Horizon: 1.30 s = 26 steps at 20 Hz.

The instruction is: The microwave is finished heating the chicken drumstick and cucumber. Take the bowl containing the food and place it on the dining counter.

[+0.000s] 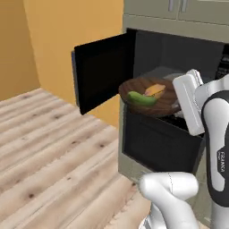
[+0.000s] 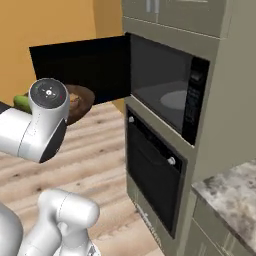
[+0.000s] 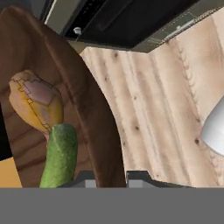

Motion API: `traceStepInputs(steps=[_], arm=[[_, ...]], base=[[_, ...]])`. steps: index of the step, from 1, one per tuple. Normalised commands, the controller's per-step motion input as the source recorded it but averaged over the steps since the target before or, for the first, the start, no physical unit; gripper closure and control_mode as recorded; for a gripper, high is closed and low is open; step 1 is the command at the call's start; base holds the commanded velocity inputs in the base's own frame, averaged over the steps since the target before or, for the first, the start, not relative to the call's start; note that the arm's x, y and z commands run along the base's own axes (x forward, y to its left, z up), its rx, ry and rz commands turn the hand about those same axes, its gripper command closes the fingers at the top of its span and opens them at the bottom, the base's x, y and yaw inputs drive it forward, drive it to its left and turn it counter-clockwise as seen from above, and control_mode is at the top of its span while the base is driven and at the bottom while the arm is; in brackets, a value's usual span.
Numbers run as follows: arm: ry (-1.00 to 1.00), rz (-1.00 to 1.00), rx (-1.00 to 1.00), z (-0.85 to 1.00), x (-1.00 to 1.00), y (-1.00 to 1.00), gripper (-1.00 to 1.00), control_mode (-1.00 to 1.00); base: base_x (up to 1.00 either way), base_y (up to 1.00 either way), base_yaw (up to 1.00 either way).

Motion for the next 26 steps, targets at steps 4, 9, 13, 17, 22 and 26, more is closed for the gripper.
traceStepInputs(steps=[4,9,13,17,22,26], arm=[[0.00,0.00,0.00,0.00,0.00,0.00,1.00,1.00],[0.00,0.00,0.00,0.00,0.00,0.00,1.00,1.00],[0.00,0.00,0.00,0.00,0.00,0.00,1.00,1.00],[0.00,0.00,0.00,0.00,0.00,0.00,1.00,1.00],[0.00,0.00,0.00,0.00,0.00,0.00,1.00,1.00],[0.00,0.00,0.00,0.00,0.00,0.00,1.00,1.00]], base=[[-0.38,-0.08,1.00],[-0.31,-0.03,1.00],[-0.30,0.00,1.00],[-0.28,0.00,1.00],[-0.30,0.03,1.00],[-0.30,0.18,1.00]])
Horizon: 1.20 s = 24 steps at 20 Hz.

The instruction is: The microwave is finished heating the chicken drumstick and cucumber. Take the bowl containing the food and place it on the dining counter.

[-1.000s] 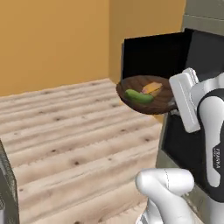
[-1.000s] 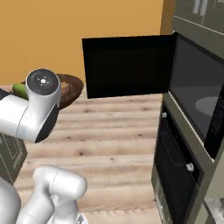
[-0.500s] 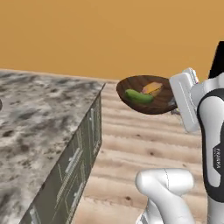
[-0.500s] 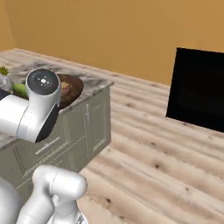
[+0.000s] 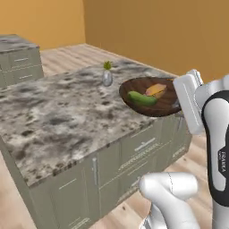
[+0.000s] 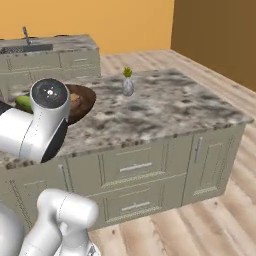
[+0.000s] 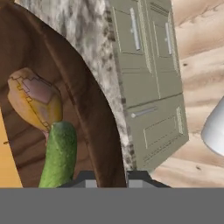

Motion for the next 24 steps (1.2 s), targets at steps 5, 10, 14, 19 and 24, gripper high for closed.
traceStepInputs(steps=[5,10,14,19,24], arm=[[0.00,0.00,0.00,0.00,0.00,0.00,1.00,1.00],[0.00,0.00,0.00,0.00,0.00,0.00,1.00,1.00],[0.00,0.00,0.00,0.00,0.00,0.00,1.00,1.00],[0.00,0.00,0.00,0.00,0.00,0.00,1.00,1.00],[0.00,0.00,0.00,0.00,0.00,0.00,1.00,1.00]], base=[[-0.32,0.34,0.96],[-0.18,0.21,0.75],[0.00,0.13,0.25],[0.00,0.00,0.01],[0.00,0.00,0.00]])
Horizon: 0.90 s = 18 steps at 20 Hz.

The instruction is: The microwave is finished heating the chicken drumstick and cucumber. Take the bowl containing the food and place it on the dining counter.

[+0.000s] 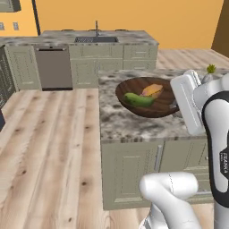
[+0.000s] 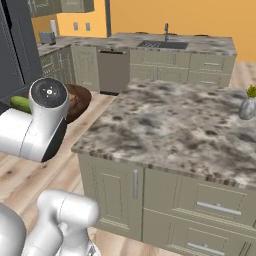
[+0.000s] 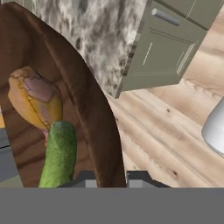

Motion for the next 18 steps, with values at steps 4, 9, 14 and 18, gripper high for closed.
traceStepInputs(steps=[4,9,14,18], arm=[[0.00,0.00,0.00,0.00,0.00,0.00,1.00,1.00],[0.00,0.00,0.00,0.00,0.00,0.00,1.00,1.00],[0.00,0.00,0.00,0.00,0.00,0.00,1.00,1.00],[0.00,0.00,0.00,0.00,0.00,0.00,1.00,1.00]], base=[[0.01,0.16,0.02],[0.11,0.45,0.02],[0.21,0.57,0.01],[0.53,0.94,0.00]])
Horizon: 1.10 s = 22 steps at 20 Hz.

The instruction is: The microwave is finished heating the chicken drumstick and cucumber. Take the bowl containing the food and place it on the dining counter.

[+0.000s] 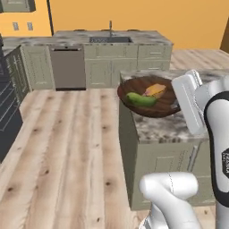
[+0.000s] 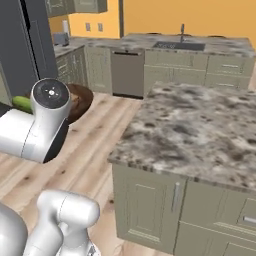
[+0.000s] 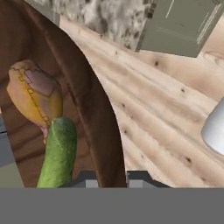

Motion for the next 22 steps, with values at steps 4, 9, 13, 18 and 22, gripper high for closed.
traceStepInputs(steps=[4,9,13,18,22], arm=[[0.00,0.00,0.00,0.00,0.00,0.00,1.00,1.00],[0.00,0.00,0.00,0.00,0.00,0.00,1.00,1.00],[0.00,0.00,0.00,0.00,0.00,0.00,1.00,1.00],[0.00,0.00,0.00,0.00,0.00,0.00,1.00,1.00],[0.00,0.00,0.00,0.00,0.00,0.00,1.00,1.00]], base=[[0.79,1.00,0.00],[1.00,0.82,-0.03],[1.00,0.42,-0.10],[1.00,0.13,-0.15],[1.00,0.01,-0.21]])
